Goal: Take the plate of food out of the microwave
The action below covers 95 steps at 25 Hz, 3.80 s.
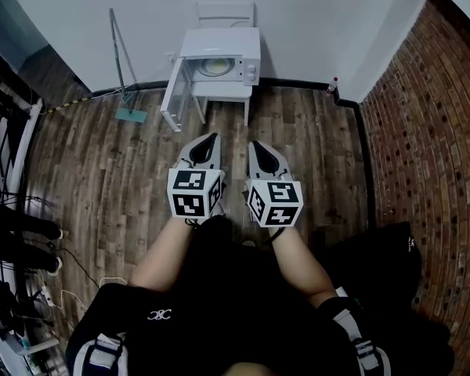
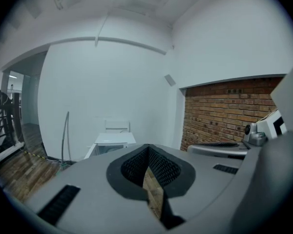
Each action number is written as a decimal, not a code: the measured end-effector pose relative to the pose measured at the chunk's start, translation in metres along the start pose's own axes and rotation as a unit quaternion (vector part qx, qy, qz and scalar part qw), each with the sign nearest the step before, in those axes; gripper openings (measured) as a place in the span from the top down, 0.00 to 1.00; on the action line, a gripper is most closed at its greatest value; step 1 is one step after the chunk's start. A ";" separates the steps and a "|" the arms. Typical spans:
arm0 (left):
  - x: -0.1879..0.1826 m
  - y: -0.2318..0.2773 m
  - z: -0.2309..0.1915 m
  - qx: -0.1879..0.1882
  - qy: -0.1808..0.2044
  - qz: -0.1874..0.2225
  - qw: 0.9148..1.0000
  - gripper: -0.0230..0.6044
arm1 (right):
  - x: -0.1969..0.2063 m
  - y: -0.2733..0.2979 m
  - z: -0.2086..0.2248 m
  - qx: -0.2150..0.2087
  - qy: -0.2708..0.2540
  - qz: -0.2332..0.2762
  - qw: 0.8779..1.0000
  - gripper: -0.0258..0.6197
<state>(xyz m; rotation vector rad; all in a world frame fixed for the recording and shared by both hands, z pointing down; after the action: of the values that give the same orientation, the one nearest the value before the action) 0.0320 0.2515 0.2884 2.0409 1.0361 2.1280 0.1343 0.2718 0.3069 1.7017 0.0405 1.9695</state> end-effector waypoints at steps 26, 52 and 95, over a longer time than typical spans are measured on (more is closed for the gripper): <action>-0.059 0.188 -0.189 0.042 -0.112 -0.020 0.993 0.97 | -0.082 0.259 0.001 -0.002 -0.064 -0.055 0.996 0.94; -0.055 0.333 -0.270 -0.001 -0.187 -0.075 0.979 0.97 | -0.099 0.424 0.059 -0.064 -0.093 -0.110 0.987 0.94; 0.197 0.762 -0.389 -0.058 -0.617 -0.058 0.782 0.39 | 0.118 0.643 0.234 -0.142 -0.199 -0.326 0.913 0.94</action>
<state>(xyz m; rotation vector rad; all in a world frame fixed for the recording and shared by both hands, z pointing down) -0.0236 -0.4268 0.8428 2.4336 0.6752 0.3959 0.1066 -0.3053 0.6917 1.5897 0.1472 1.0698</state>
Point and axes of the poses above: the fingertips, and each gripper's own axes: y forward along the fingers, z to its right, x out of its underside, the point moved 2 cm from there along -y, backward along the fingers, and after that the axes turned 10 degrees about -z, right-handed, at the moved point
